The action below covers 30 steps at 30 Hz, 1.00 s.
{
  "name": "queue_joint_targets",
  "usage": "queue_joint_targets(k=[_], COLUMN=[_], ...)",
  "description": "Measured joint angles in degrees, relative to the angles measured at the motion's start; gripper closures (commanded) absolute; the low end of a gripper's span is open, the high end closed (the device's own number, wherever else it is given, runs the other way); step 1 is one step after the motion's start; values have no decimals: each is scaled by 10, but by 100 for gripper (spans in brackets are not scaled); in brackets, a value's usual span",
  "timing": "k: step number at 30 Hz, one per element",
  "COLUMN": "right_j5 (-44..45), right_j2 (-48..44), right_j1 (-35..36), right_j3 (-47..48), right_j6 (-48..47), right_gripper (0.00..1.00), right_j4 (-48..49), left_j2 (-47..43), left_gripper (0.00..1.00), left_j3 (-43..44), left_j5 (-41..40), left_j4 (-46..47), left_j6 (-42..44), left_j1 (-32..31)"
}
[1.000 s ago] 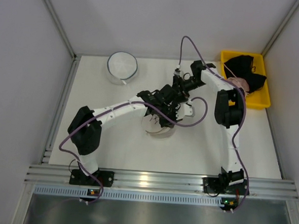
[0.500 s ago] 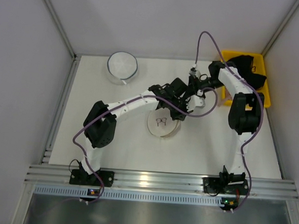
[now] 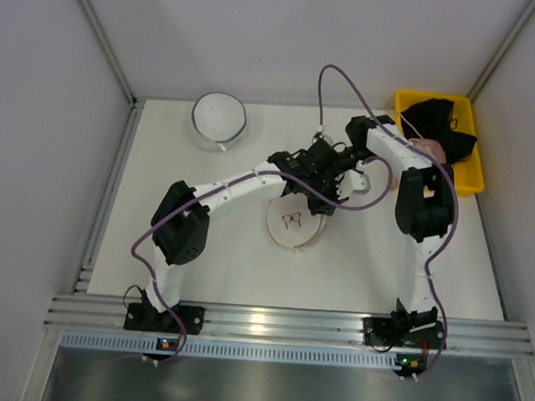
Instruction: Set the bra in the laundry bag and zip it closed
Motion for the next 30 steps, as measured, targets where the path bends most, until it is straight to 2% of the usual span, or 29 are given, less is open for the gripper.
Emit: queue_joint_targets(k=[1, 3, 4, 12, 27, 28, 30], right_j5=[0, 1, 1, 5, 4, 3, 3], right_j2=[2, 9, 14, 40, 74, 77, 79], right_j1=[3, 7, 7, 7, -18, -18, -18], right_j3=[0, 3, 7, 35, 87, 89, 91], right_j6=[-2, -8, -10, 13, 146, 151, 157], right_gripper=[83, 98, 100, 100, 100, 96, 72], right_j4=[0, -2, -4, -9, 59, 63, 67], left_j2=[0, -1, -2, -35, -121, -122, -121], left_gripper=[100, 100, 100, 100, 100, 100, 100], left_j3=[-1, -5, -12, -83, -176, -176, -174], left_j5=[0, 1, 0, 4, 31, 31, 30], left_j4=[1, 4, 7, 14, 31, 33, 33], left_j6=[-3, -8, -10, -13, 4, 7, 8], left_j1=[0, 0, 0, -6, -14, -14, -13])
